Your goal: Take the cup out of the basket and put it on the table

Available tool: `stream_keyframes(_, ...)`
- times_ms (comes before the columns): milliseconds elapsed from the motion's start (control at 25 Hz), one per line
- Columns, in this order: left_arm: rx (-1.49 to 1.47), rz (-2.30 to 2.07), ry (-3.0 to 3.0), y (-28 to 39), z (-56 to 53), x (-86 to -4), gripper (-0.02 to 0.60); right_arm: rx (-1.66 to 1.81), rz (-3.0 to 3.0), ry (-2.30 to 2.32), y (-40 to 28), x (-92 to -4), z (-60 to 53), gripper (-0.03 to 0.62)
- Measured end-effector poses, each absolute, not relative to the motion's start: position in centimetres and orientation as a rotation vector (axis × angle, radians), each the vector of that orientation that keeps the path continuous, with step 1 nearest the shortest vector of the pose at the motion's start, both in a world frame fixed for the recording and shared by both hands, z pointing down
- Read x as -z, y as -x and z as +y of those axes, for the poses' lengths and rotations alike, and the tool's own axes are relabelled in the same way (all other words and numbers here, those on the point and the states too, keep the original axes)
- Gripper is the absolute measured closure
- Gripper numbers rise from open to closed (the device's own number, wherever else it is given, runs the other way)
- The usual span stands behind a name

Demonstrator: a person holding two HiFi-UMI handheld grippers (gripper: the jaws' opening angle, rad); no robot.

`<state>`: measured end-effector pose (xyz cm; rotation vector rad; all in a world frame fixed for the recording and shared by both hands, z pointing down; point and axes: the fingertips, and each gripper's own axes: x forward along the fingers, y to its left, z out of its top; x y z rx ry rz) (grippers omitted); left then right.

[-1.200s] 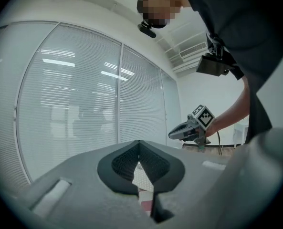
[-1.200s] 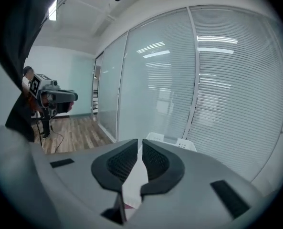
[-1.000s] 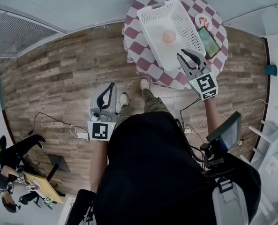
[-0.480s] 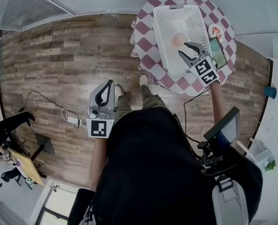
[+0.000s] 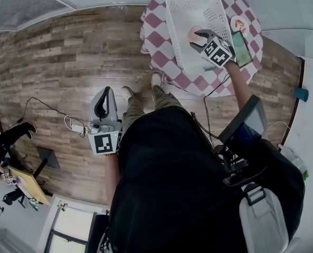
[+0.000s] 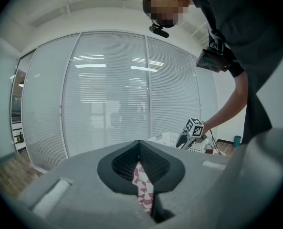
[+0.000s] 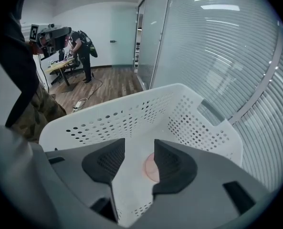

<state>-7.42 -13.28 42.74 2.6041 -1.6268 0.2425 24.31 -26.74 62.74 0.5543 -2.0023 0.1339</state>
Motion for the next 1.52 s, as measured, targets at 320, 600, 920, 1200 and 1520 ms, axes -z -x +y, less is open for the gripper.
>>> stream_keyframes(320, -0.304, -1.684, -2.538, 8.2, -12.1, -43.6, 0.575, -0.143, -1.946, -0.449, -24.3, -66.1, -27.1, 0.402)
stream_keyframes(600, -0.234, -1.738, -2.527, 8.6, -12.0, -42.8, 0.575, -0.139, -1.88, -0.384, -24.4, -68.6, -27.6, 0.402)
stream_keyframes(920, -0.281, -1.789, -2.463, 9.8, -11.1, -43.4, 0.575, -0.164, -1.823, -0.407, -25.8, -69.6, -28.1, 0.402)
stream_keyframes(1200, -0.303, -1.799, -2.446, 10.3, -11.1, -43.2, 0.575, -0.223, -1.752, -0.382, -27.1, -71.5, -27.8, 0.402)
stream_keyframes(1520, -0.265, -1.81, -2.462, 10.5, -10.9, -43.0, 0.575, -0.24, -1.724, -0.352, -27.3, -73.4, -27.9, 0.403)
